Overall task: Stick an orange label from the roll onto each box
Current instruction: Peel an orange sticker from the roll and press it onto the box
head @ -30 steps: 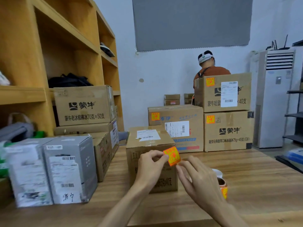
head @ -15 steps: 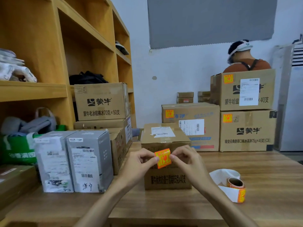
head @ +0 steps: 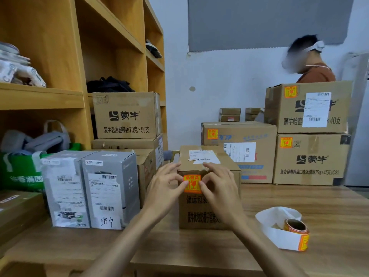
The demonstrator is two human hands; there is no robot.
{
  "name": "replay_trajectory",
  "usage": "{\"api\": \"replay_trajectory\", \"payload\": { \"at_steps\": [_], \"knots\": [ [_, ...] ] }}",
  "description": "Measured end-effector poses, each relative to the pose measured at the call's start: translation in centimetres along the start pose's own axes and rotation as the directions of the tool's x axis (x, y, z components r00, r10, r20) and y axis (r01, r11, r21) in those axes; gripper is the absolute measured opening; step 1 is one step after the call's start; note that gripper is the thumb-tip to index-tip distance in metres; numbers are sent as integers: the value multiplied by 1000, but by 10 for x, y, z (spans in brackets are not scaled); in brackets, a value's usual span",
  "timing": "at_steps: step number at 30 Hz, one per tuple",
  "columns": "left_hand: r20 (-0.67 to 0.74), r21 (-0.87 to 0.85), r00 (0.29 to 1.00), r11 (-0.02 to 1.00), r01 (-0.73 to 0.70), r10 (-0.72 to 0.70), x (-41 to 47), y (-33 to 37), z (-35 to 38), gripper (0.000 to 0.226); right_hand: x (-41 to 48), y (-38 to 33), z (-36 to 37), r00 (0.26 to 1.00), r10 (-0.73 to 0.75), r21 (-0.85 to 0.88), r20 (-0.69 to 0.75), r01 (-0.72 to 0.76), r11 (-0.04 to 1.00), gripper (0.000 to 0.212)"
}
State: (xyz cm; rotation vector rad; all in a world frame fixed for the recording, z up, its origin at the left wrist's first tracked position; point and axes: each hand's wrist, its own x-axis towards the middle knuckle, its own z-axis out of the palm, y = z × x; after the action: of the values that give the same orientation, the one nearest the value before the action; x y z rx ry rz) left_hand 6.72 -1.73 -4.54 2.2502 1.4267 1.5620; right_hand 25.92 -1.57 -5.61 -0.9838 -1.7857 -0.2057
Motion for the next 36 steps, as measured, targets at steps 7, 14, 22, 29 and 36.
{"api": "replay_trajectory", "payload": {
  "at_steps": [7, 14, 22, 29, 36],
  "knots": [
    [-44, 31, 999, 999, 17, -16, 3, -13, 12, 9, 0, 11, 18, 999, -37, -33, -35, 36, 999, 12],
    [-82, 51, 996, 999, -14, 18, 5, -15, 17, 11, -1, 12, 23, 995, -64, -74, -81, 58, 996, 11],
    [-118, 131, 991, 990, -48, 64, 7, -12, 22, 14, 0, 12, 28, 987, -78, -126, -140, 60, 990, 13],
    [-103, 251, 987, 963, -95, 124, 8, -9, 22, 17, 1, 10, 32, 980, -104, -223, -169, 65, 973, 12],
    [-121, 348, 979, 931, -112, 163, 9, -7, 15, 34, 7, 10, 22, 986, -152, -312, -74, 122, 942, 16]
  ]
}}
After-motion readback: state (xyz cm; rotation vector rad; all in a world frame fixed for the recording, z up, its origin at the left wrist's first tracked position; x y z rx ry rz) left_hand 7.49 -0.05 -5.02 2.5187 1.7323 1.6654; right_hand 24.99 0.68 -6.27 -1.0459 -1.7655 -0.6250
